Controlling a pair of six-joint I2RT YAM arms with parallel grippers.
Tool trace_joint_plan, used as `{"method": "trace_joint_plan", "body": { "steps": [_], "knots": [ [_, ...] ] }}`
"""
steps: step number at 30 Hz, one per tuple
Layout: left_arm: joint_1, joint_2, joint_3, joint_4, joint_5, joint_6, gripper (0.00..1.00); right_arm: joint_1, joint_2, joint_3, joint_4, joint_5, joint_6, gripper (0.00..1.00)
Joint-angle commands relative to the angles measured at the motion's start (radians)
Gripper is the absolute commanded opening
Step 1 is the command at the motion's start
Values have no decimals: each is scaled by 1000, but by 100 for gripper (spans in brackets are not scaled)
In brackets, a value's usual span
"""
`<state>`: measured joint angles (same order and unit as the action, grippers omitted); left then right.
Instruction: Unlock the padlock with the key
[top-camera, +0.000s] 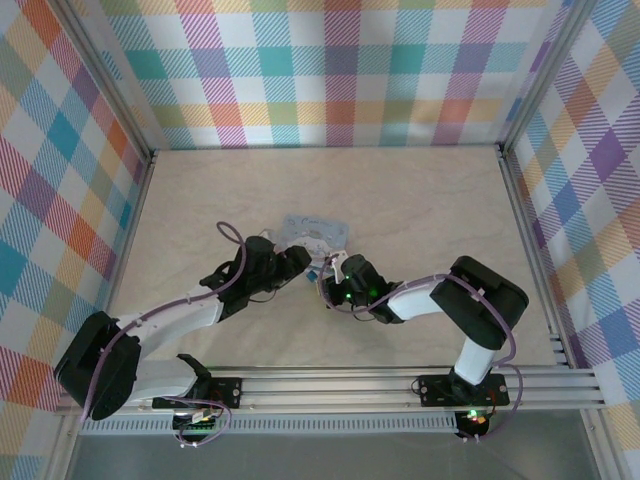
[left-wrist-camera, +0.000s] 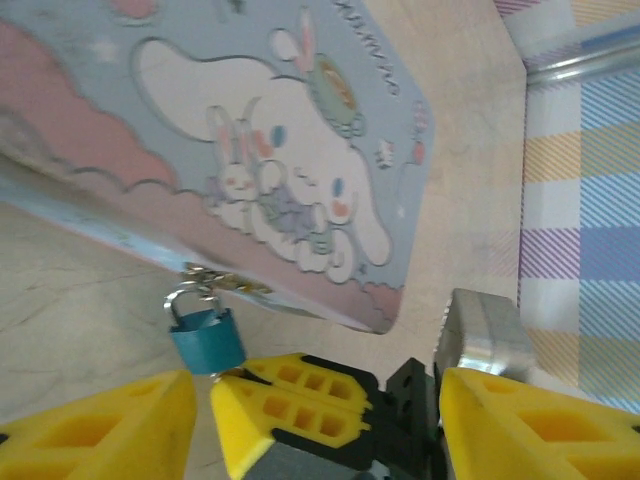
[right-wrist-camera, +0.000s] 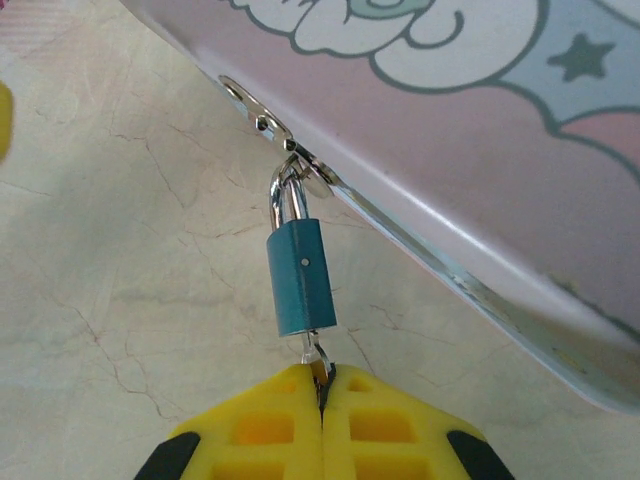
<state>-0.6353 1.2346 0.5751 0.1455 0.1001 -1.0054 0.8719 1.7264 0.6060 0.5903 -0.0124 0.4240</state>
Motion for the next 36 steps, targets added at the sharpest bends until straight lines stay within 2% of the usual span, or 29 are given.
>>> {"method": "trace_joint_plan", "body": {
  "steps": [1, 9, 21, 36],
  "knots": [
    [14, -7, -46, 62, 43, -54, 63, 1, -36, 38, -96, -45, 92, 0],
    [28, 38, -92, 183, 86, -104, 58, 1, -83, 81, -251, -61, 219, 0],
    [29, 129, -126, 309, 108, -153, 54, -1, -101, 118, -292, -130, 366, 0],
    [26, 227, -138, 406, 136, -193, 50, -22, -105, 120, -290, -166, 453, 0]
  ]
}}
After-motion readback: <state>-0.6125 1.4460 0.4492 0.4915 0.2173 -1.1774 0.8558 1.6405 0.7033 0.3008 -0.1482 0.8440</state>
